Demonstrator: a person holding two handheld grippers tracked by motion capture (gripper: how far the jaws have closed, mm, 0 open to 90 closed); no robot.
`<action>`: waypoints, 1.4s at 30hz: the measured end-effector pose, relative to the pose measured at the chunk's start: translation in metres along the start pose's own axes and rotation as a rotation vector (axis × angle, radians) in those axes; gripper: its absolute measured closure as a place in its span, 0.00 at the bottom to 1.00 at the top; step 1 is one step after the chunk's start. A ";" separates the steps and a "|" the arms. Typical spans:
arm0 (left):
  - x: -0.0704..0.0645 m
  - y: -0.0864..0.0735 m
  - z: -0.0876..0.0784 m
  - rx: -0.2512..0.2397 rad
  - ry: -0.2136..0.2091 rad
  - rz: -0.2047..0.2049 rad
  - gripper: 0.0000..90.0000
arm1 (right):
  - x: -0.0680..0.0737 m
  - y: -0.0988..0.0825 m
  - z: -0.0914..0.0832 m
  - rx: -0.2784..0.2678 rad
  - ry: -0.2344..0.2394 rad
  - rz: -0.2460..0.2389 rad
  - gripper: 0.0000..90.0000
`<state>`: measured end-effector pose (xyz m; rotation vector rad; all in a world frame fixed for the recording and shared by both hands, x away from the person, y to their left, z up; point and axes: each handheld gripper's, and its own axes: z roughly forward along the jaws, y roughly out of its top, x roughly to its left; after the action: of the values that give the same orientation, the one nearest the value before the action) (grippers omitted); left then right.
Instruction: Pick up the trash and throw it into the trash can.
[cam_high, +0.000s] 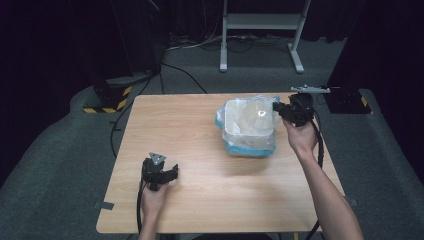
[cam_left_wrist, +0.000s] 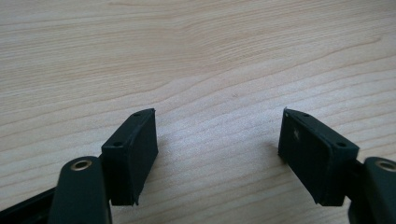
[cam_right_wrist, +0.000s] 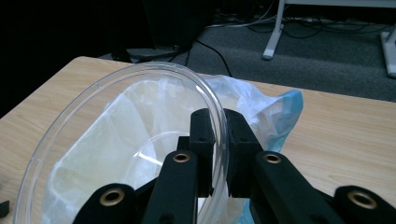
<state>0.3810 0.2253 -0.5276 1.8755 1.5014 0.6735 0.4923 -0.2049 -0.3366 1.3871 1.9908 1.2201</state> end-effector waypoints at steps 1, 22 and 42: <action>0.000 0.000 0.000 0.000 0.000 0.000 0.31 | 0.000 0.000 0.002 0.003 -0.005 0.002 0.92; 0.000 0.000 0.000 0.000 -0.001 0.000 0.31 | 0.001 -0.003 0.013 0.009 0.023 0.003 0.62; 0.000 0.000 0.000 0.000 -0.001 0.001 0.31 | -0.002 -0.013 -0.003 -0.058 0.104 0.001 0.49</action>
<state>0.3810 0.2253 -0.5276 1.8759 1.5003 0.6731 0.4839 -0.2090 -0.3465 1.3221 2.0069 1.3654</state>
